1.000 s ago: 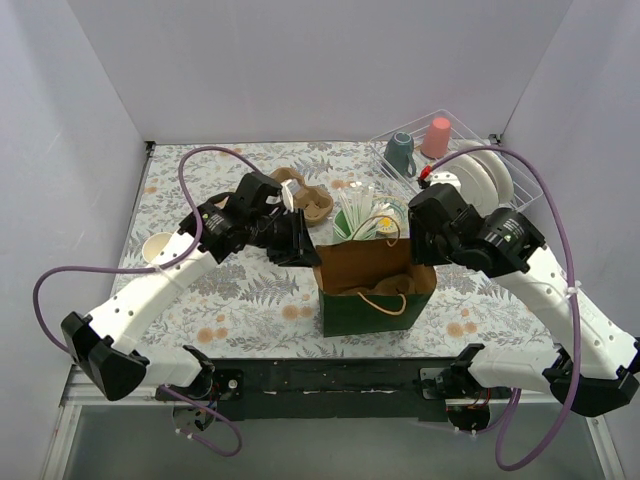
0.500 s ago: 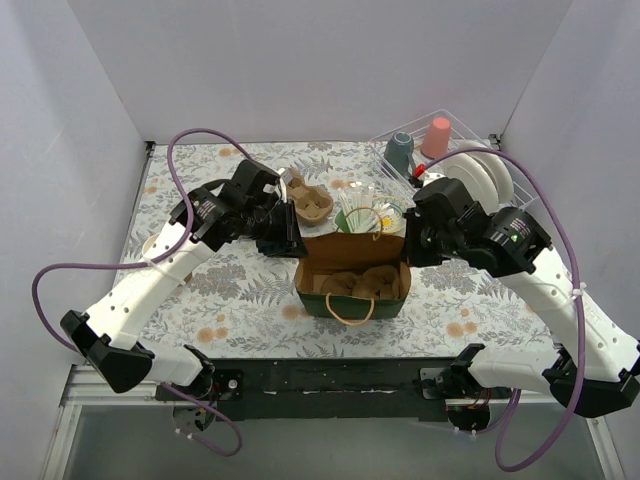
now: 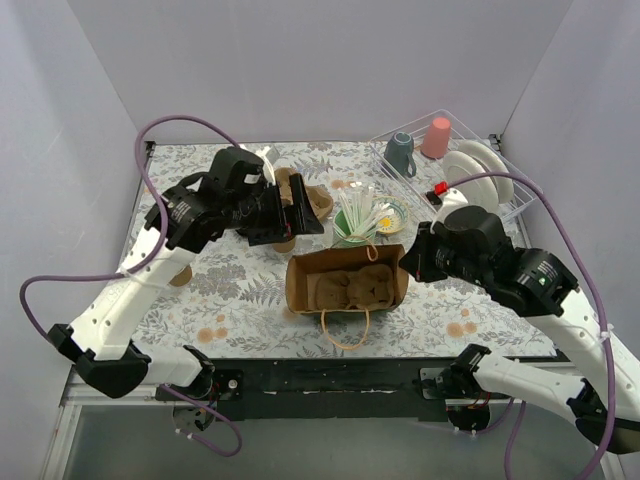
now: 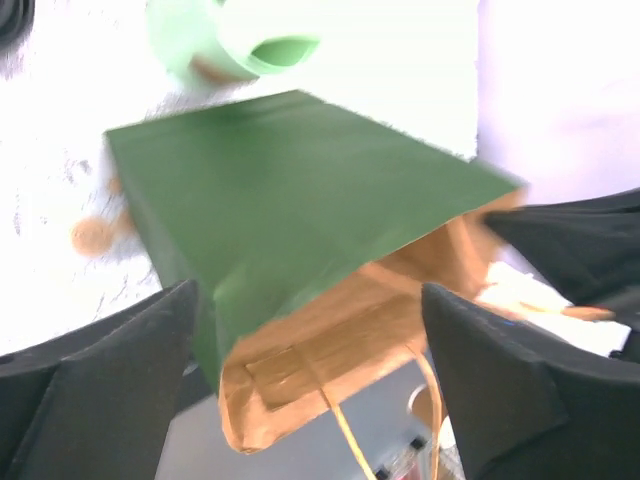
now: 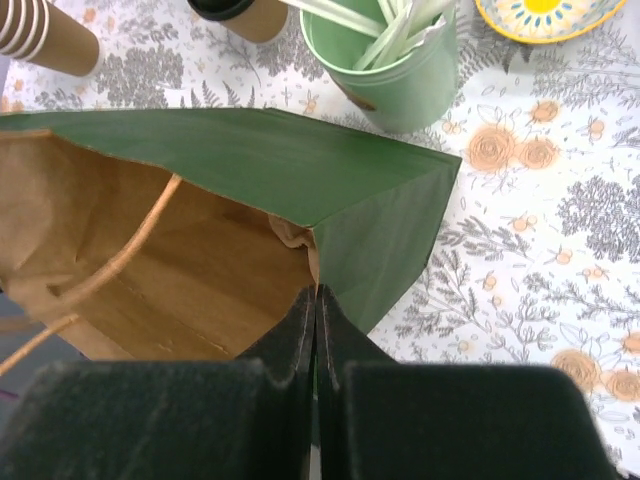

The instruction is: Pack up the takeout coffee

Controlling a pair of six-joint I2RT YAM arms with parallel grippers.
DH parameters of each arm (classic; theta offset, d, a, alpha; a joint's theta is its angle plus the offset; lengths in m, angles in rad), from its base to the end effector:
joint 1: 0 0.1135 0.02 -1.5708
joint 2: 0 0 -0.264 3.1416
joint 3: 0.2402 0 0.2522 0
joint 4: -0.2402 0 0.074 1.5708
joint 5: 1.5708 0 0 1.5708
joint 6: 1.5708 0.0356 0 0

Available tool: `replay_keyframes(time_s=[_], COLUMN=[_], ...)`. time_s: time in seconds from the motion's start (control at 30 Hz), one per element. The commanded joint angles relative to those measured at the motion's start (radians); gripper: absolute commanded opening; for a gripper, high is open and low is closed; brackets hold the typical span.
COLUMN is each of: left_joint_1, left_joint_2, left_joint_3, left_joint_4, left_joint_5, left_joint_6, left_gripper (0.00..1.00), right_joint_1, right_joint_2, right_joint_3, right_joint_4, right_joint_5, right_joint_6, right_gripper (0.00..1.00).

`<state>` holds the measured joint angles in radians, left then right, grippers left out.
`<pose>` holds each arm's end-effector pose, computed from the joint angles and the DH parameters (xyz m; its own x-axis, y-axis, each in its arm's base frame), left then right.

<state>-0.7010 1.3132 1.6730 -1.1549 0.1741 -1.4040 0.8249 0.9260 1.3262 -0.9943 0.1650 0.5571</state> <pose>0.1773 -0.1577 0.4333 -0.8084 -0.5886 0.0057 -0.4172 0.5661 -0.7110 0.1088 0.1091 0.4141 -0.6567 0.0578 -0.7520 -0.3357 0.8704 0.3601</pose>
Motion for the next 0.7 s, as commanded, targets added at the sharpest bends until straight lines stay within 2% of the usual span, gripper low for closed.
replay_keyframes(time_s=[0.0, 0.2, 0.43, 0.47, 0.6, 0.67], left_joint_1=[-0.003, -0.003, -0.003, -0.002, -0.002, -0.002], left_joint_2=[-0.054, -0.058, -0.080, -0.080, -0.045, -0.031], left_joint_3=[0.096, 0.059, -0.028, -0.038, -0.012, -0.006], left_joint_4=[0.055, 0.061, 0.124, 0.130, 0.118, 0.094], left_joint_5=[-0.071, -0.160, -0.263, -0.274, -0.252, -0.219], left_joint_6=[0.007, 0.030, 0.039, 0.040, 0.071, 0.100], left_gripper=[0.98, 0.98, 0.98, 0.98, 0.98, 0.98], right_joint_1=[0.000, 0.000, 0.000, 0.000, 0.000, 0.000], right_joint_2=[-0.103, -0.235, -0.279, -0.277, -0.163, -0.138], right_joint_3=[-0.097, -0.235, -0.295, -0.294, -0.121, -0.137], right_joint_4=[0.170, 0.213, 0.183, 0.178, 0.131, 0.117], right_joint_5=[0.012, -0.065, -0.136, -0.125, -0.044, -0.058], right_joint_6=[-0.086, -0.178, -0.146, -0.131, -0.100, -0.080], right_gripper=[0.01, 0.01, 0.01, 0.01, 0.01, 0.01])
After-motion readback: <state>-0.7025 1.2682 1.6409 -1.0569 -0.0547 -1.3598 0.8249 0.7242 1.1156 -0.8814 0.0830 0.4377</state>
